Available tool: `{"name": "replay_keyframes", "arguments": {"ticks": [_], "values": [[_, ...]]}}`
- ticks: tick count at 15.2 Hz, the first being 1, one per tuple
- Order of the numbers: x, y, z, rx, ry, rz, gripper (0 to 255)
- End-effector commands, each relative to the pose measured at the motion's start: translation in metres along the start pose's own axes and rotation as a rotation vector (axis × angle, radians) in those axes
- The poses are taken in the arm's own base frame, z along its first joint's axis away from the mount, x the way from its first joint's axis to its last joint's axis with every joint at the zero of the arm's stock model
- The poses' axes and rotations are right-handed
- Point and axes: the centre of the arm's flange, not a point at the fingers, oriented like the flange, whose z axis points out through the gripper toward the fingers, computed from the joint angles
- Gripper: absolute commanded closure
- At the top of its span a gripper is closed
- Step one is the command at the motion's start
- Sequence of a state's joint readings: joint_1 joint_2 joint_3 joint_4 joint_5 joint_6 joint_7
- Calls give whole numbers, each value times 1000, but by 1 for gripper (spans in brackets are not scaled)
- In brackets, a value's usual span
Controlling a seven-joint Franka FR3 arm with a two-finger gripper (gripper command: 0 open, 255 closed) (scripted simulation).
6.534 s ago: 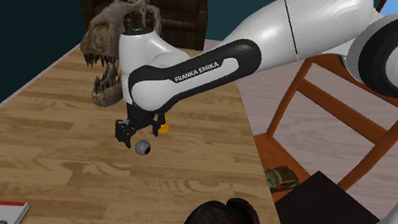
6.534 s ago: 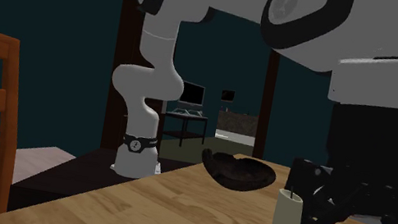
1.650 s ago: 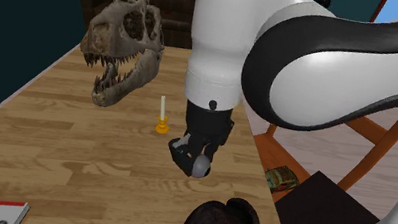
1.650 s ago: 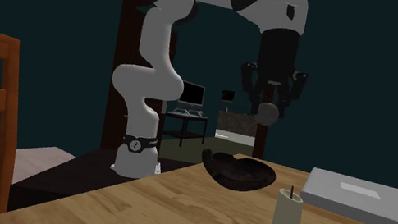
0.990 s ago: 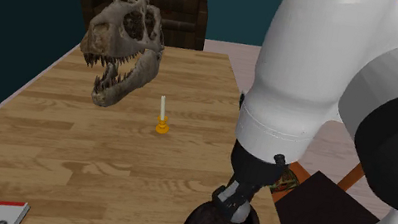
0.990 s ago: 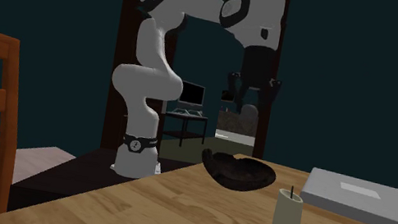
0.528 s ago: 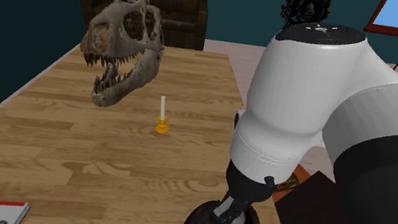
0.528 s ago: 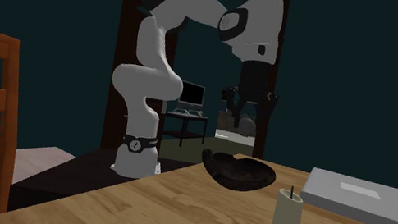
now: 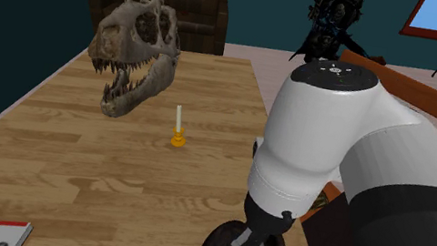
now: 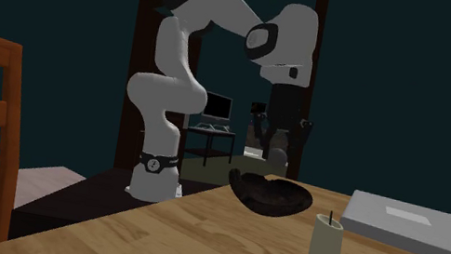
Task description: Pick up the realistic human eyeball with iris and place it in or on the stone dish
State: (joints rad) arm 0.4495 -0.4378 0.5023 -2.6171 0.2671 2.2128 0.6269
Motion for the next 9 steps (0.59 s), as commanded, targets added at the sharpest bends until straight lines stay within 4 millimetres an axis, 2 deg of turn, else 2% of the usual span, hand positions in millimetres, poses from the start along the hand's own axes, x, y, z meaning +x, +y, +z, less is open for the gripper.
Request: {"name": "replay_keyframes", "arguments": {"ticks": [1, 5, 6, 9], "values": [[0, 0, 0, 0, 0, 0, 255], [0, 0, 0, 0, 0, 0, 255], [0, 0, 0, 0, 0, 0, 0], [0, 0, 0, 0, 0, 0, 0]]}}
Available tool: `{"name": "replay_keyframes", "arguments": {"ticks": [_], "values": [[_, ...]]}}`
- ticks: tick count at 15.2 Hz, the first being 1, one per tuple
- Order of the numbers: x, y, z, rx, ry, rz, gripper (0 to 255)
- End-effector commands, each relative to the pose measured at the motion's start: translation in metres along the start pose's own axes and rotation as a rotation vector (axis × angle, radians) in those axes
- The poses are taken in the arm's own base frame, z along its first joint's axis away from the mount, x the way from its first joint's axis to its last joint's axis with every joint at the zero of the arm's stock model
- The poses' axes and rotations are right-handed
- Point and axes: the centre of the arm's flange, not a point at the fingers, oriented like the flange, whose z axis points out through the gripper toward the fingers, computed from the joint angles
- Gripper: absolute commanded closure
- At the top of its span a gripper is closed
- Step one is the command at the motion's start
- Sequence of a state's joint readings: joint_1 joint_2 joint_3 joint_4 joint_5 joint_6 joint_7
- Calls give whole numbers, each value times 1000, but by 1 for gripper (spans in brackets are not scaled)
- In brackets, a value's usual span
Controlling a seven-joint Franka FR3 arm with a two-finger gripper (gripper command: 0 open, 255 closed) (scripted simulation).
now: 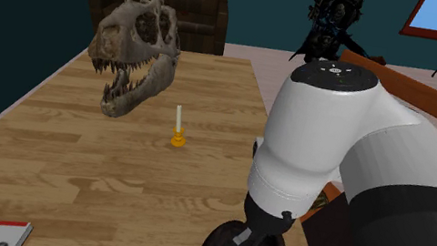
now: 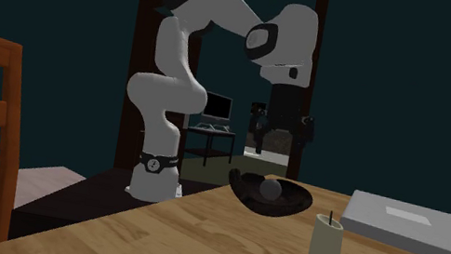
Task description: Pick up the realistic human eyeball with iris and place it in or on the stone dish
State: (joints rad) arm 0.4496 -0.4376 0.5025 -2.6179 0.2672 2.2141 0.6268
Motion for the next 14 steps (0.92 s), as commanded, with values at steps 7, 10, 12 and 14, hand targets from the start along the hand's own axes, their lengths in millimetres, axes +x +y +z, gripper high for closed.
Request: {"name": "replay_keyframes", "arguments": {"ticks": [7, 10, 12, 14], "values": [[0, 0, -50, 0, 0, 0, 0], [0, 0, -50, 0, 0, 0, 0], [0, 0, -50, 0, 0, 0, 0], [0, 0, -50, 0, 0, 0, 0]]}}
